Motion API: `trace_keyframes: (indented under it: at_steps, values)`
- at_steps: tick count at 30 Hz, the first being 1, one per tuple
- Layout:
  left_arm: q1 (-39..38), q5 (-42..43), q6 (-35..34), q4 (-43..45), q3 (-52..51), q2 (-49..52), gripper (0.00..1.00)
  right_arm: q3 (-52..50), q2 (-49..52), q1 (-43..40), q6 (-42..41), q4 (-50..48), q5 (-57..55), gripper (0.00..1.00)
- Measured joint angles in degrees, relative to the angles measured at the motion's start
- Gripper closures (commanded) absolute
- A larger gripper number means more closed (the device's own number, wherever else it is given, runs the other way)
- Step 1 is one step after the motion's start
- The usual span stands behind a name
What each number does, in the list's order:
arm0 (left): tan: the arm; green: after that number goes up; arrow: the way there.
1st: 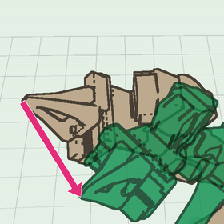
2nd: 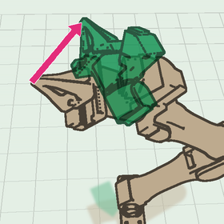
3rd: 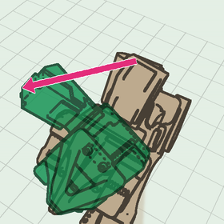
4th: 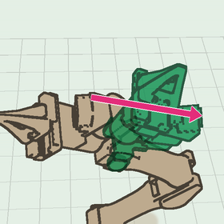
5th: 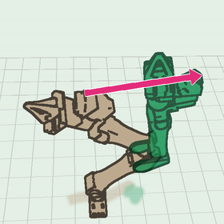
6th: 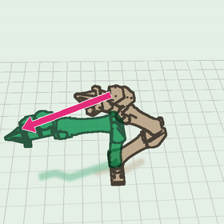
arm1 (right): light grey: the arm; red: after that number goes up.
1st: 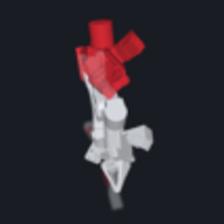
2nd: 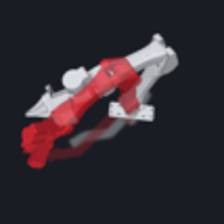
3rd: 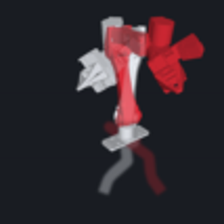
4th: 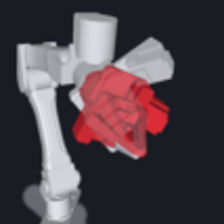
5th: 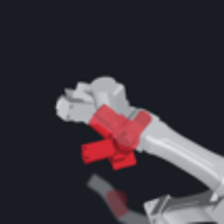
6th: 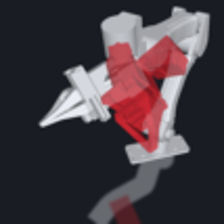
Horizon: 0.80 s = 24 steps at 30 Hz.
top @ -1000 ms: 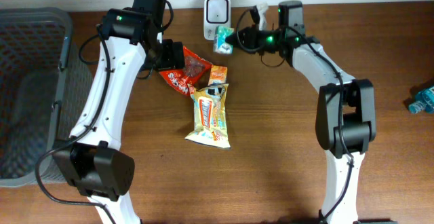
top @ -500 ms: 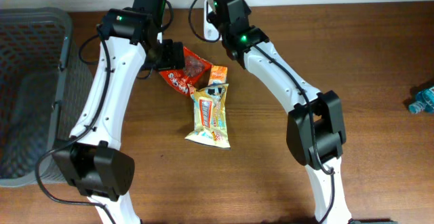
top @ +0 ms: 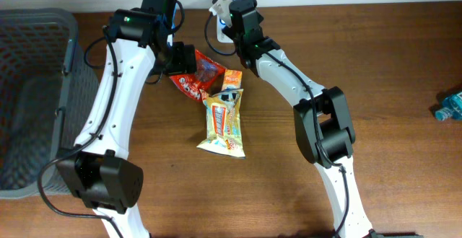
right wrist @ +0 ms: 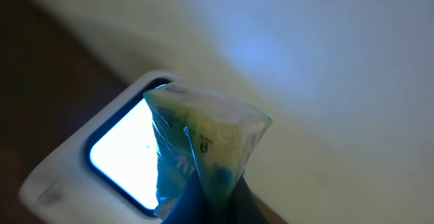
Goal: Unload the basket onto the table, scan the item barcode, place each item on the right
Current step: 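Raise the green tissue pack with the right gripper to the scanner, then carry the green pack right and drop it beside the mouthwash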
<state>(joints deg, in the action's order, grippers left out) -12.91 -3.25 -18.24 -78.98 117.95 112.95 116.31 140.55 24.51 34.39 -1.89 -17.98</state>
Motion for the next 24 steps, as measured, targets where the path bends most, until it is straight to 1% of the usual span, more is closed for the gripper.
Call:
trace_keyframes:
  at_steps: [2, 3, 5, 7, 9, 10, 11, 13, 14, 17, 21, 23, 24]
  values:
    - [0.0, 0.0, 0.0, -0.02, 0.0, 0.0, 0.01, 0.0, -0.04, -0.07, -5.6, -1.97, -3.15, 0.96]
    - [0.0, 0.0, 0.0, 0.0, 0.0, 0.0, 0.01, 0.0, -0.52, -0.72, -11.26, -1.88, -9.44, 0.96]
    - [0.0, -0.02, 0.0, 0.0, 0.0, 0.0, 0.01, 0.04, -1.46, -2.21, -16.7, 1.01, -14.69, 0.96]
    - [0.0, -0.02, 0.0, 0.0, 0.0, 0.0, 0.01, 0.02, -4.07, -6.16, -21.64, 7.93, -20.85, 0.96]
    - [0.0, 0.0, -0.02, -0.02, 0.0, 0.0, 0.01, 0.37, -7.02, -11.96, -24.65, 15.91, -25.11, 0.96]
    - [0.0, 0.0, 0.0, 0.02, 0.0, 0.0, 0.01, 0.7, -8.26, -15.58, -26.51, 21.46, -26.71, 0.96]
    - [0.0, 0.0, 0.0, 0.0, 0.0, 0.0, 0.01, 0.9, -9.14, -20.17, -29.75, 29.09, -28.22, 0.96]
    - [0.0, 0.0, 0.0, 0.11, 0.0, 0.0, 0.01, 1.16, -9.16, -25.57, -34.32, 37.79, -28.92, 0.96]
    - [0.0, 0.0, 0.0, 0.09, 0.0, 0.0, 0.01, 0.76, -9.14, -29.2, -38.1, 42.34, -28.76, 0.96]
    - [0.0, -0.02, 0.0, 0.04, 0.0, 0.0, 0.01, 0.79, -9.14, -38.05, -46.14, 50.75, -24.68, 0.96]
    - [0.0, 0.0, 0.0, 0.02, 0.0, 0.0, 0.01, 0.61, -9.14, -50.12, -49.83, 52.28, -16.46, 0.96]
    - [0.0, 0.0, 0.0, 0.0, 0.0, 0.0, 0.01, 0.37, -9.14, -53.99, -50.51, 51.87, -13.14, 0.96]
    - [0.02, 0.0, 0.0, 0.02, 0.0, 0.0, 0.01, 0.31, -9.14, -55.04, -50.69, 51.56, -12.02, 0.9]
